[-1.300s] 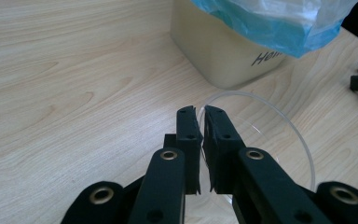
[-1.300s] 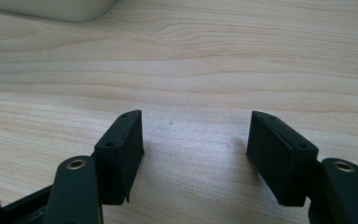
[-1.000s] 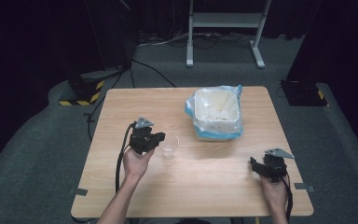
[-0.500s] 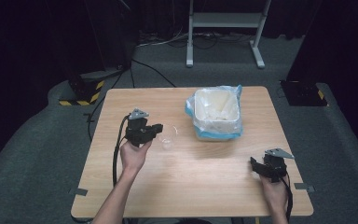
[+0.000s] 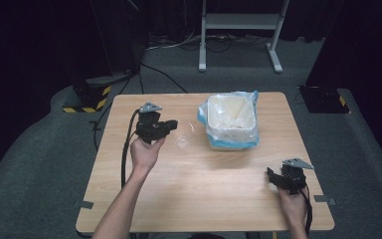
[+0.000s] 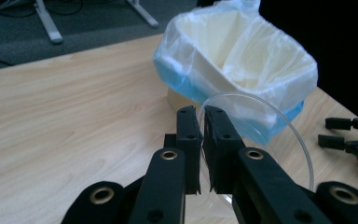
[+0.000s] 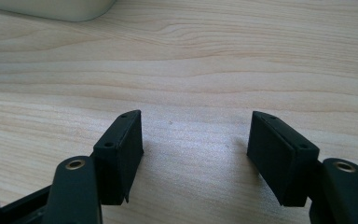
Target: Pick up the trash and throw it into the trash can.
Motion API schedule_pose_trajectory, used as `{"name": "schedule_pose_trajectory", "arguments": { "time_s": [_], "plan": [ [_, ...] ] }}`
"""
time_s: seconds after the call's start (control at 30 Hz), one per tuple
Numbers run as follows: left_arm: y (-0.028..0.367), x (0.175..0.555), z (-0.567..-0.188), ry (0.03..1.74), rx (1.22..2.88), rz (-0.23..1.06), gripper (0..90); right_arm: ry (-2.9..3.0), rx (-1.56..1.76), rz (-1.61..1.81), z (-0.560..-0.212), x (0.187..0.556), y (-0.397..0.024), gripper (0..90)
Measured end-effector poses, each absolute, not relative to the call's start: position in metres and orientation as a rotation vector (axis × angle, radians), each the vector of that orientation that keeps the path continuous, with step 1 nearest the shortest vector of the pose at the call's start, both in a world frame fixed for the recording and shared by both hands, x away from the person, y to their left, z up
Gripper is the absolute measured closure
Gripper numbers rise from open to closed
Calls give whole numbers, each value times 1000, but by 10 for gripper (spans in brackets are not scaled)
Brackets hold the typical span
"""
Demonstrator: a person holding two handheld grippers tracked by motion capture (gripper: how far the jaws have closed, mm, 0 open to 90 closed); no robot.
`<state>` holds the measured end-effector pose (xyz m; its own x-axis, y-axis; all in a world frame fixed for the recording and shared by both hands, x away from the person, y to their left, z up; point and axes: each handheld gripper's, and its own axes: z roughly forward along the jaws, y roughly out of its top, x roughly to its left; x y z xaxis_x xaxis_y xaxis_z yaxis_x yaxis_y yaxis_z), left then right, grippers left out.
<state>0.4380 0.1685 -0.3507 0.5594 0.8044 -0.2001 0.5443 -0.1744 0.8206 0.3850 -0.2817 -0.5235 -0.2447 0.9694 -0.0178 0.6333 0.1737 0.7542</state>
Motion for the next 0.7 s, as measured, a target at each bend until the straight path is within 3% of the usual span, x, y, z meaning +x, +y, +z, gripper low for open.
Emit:
{"name": "schedule_pose_trajectory", "arguments": {
  "time_s": [0.7],
  "plan": [
    [143,475,-311,1041,1806,305,849,1950,1507,872,-524,385,-282,352]
  ]
}}
